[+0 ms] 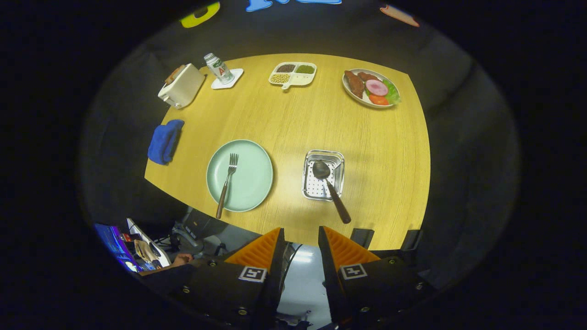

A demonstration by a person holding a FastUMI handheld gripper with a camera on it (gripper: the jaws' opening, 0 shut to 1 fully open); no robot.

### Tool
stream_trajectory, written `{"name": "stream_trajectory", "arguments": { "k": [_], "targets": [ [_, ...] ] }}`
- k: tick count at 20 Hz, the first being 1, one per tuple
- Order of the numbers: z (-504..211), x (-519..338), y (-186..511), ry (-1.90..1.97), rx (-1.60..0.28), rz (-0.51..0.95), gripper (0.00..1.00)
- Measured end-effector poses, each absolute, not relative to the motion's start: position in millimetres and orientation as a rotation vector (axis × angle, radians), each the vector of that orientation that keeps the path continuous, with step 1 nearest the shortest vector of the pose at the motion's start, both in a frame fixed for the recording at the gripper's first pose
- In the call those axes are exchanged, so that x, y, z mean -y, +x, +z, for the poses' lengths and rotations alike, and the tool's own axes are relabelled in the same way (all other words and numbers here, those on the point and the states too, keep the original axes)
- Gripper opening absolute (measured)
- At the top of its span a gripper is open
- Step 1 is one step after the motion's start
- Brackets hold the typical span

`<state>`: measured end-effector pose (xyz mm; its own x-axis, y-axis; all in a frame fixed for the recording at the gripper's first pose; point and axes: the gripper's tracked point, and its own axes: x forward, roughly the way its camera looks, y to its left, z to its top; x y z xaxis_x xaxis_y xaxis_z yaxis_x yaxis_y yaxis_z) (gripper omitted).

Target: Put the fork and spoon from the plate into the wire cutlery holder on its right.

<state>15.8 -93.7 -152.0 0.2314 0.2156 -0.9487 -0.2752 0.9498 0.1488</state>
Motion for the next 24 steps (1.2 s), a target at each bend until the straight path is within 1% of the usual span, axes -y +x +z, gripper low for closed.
{"name": "stream_trajectory", "arguments": {
  "k": [4, 13, 16, 19, 24],
  "targets": [
    [-157, 54, -2, -0.064, -1.285, 0.392, 0.44],
    [-181, -47, -33, -0.128, -1.295, 0.564, 0.44],
    [-196, -70, -30, -0.134, -1.309, 0.578, 0.44],
    [-221, -92, -42, -0.127, -1.367, 0.586, 0.44],
    [-267, -113, -48, -0.08, -1.434, 0.544, 0.44]
  ]
}}
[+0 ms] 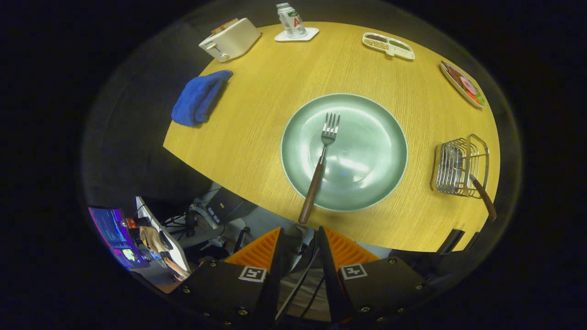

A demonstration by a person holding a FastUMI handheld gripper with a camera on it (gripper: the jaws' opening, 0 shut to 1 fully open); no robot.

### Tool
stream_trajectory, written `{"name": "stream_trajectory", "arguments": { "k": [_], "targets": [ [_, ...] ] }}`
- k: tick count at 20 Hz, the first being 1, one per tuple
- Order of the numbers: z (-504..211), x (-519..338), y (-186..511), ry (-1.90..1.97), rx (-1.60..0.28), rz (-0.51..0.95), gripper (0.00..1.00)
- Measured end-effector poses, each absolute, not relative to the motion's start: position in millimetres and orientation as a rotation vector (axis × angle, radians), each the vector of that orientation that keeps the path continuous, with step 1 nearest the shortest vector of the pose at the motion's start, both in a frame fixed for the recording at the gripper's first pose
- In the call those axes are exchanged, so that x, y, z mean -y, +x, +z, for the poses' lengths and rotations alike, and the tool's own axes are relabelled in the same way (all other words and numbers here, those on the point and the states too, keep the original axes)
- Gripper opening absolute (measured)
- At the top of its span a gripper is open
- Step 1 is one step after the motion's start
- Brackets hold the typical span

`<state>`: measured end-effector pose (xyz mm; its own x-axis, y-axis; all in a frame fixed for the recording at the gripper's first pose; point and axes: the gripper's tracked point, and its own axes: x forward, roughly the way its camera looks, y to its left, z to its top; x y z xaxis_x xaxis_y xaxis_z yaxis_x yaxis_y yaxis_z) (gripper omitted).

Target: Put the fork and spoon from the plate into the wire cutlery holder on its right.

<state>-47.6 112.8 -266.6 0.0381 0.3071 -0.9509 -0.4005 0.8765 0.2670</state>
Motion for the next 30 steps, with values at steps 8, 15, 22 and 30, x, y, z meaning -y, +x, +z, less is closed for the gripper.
{"name": "stream_trajectory", "arguments": {
  "k": [8, 15, 22, 30],
  "targets": [
    [-302, -125, -41, -0.05, -1.443, 0.486, 0.44],
    [-321, -129, -36, -0.013, -1.452, 0.454, 0.44],
    [-330, -124, -29, -0.029, -1.406, 0.423, 0.05],
    [-309, -105, -30, -0.109, -1.396, 0.509, 0.04]
  ]
}}
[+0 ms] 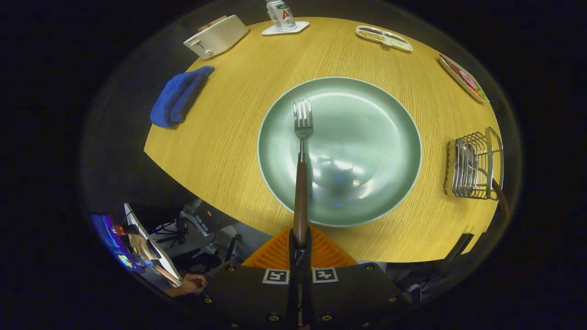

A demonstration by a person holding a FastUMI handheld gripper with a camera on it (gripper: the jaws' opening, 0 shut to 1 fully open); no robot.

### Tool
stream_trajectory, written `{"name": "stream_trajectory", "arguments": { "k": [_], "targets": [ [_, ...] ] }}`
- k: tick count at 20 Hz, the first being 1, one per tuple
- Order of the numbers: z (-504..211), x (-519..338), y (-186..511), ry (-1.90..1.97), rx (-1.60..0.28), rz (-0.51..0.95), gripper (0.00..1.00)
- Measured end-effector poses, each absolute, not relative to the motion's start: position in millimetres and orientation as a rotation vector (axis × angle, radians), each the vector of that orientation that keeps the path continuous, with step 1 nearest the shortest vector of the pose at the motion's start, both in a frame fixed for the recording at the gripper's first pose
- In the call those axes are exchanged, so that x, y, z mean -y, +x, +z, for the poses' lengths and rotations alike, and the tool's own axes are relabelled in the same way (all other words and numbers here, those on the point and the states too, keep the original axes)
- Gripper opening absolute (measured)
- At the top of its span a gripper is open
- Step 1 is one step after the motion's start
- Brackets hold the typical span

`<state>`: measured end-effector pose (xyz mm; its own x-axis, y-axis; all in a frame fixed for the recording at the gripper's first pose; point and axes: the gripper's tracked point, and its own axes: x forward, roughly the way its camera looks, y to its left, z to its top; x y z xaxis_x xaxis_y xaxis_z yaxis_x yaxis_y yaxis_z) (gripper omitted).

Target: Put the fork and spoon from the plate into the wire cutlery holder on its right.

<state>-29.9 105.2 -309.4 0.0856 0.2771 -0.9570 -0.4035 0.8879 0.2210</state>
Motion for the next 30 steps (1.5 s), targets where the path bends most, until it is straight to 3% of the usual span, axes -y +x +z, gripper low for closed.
{"name": "stream_trajectory", "arguments": {
  "k": [20, 30],
  "targets": [
    [-236, -44, -11, -0.103, -1.406, 0.62, 0.04],
    [-168, 52, -9, -0.076, -1.433, 0.556, 0.04]
  ]
}}
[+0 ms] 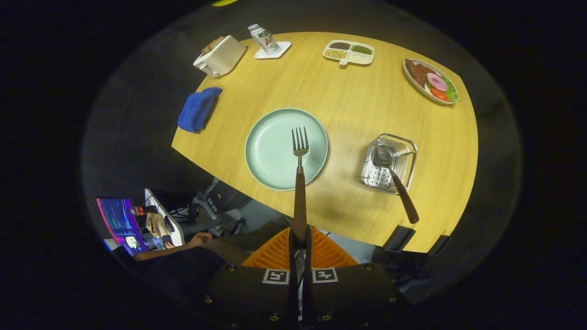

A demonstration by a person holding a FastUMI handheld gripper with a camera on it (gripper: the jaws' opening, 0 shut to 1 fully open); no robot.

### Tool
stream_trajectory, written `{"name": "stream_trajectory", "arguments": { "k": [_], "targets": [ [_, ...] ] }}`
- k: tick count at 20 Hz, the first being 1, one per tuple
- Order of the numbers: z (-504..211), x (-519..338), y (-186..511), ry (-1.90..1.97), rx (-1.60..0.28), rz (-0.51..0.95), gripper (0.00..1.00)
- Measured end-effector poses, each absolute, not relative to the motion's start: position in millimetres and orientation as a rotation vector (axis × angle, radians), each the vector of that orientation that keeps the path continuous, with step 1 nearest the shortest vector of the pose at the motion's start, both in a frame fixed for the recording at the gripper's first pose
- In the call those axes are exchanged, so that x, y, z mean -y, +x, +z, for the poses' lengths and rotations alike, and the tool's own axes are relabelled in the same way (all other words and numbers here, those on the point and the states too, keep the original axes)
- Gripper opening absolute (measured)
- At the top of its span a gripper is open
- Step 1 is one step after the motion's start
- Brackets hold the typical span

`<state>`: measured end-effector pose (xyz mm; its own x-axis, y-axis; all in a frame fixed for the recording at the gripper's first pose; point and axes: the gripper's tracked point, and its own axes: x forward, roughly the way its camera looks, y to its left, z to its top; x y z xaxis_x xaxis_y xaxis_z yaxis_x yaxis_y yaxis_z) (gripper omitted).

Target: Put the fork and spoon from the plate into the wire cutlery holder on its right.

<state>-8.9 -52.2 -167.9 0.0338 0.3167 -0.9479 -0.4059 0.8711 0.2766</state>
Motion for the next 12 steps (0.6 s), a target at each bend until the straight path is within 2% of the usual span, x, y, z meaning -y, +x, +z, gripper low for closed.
{"name": "stream_trajectory", "arguments": {
  "k": [7, 12],
  "targets": [
    [-148, 131, 4, -0.1, -1.458, 0.431, 0.04],
    [-152, 150, 8, -0.091, -1.504, 0.393, 0.04]
  ]
}}
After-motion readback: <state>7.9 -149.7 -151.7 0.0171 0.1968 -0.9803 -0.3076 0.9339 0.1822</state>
